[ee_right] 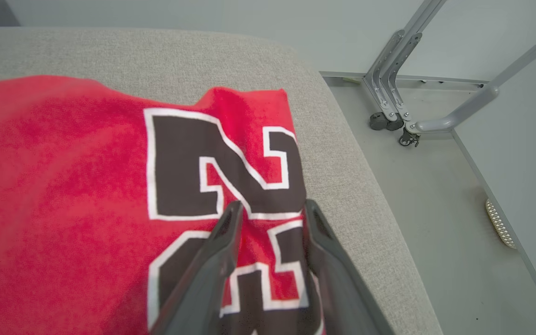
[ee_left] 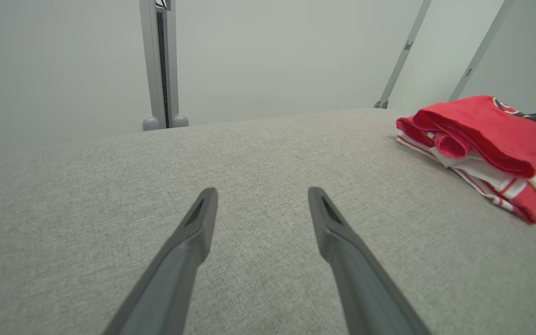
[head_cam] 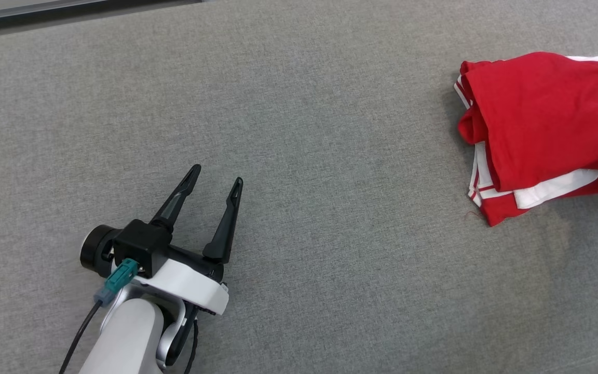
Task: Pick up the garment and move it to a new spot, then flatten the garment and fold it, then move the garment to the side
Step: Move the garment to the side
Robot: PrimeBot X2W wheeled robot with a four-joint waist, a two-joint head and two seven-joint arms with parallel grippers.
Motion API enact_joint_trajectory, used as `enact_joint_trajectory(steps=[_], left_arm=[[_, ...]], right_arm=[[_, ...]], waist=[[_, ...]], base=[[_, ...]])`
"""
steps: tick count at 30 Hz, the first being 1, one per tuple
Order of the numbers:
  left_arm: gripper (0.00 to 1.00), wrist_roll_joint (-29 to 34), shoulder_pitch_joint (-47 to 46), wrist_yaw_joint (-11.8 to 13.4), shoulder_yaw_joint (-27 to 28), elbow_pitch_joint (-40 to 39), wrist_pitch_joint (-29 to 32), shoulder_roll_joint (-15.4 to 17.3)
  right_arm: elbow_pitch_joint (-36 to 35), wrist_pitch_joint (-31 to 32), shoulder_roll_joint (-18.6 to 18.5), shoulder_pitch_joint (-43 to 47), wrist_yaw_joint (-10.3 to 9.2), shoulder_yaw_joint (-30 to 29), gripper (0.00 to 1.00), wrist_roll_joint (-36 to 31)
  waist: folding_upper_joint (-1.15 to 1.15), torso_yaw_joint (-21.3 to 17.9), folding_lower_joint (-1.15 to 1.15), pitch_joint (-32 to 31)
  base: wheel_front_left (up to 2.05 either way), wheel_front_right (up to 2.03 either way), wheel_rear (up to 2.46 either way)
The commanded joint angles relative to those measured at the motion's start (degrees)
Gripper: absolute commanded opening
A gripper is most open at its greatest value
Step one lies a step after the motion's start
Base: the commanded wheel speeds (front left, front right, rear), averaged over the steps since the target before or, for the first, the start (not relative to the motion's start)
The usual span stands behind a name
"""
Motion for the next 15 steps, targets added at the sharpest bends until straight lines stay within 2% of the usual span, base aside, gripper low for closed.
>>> enact_joint_trajectory(steps=[1,6,15], left_arm=[[1.0,-0.3,-0.5,0.2,0.1,0.0,-0.4,0.3],[1.0,-1.1,1.1,0.6,0.6,0.8,-0.9,0.2],[1.0,-3.2,5.5,2.1,3.0,1.4,-2.3,0.1]], right_arm=[[0.9,-1.6,0.3,-1.2,-0.01,-0.5,1.0,-1.0],[3.7,-5.9,1.3,-2.2,-0.01,-2.3,1.0,-5.8],[2.6,-11.4,2.9,-1.3,-0.01,-3.9,1.0,-10.8]], waist=[[0.0,0.4,0.0,-0.3],[0.0,0.6,0.0,-3.2],[0.0,0.9,0.0,-12.7]], base=[[0.0,0.0,0.0],[0.0,0.0,0.0],[0.0,0.0,0.0]])
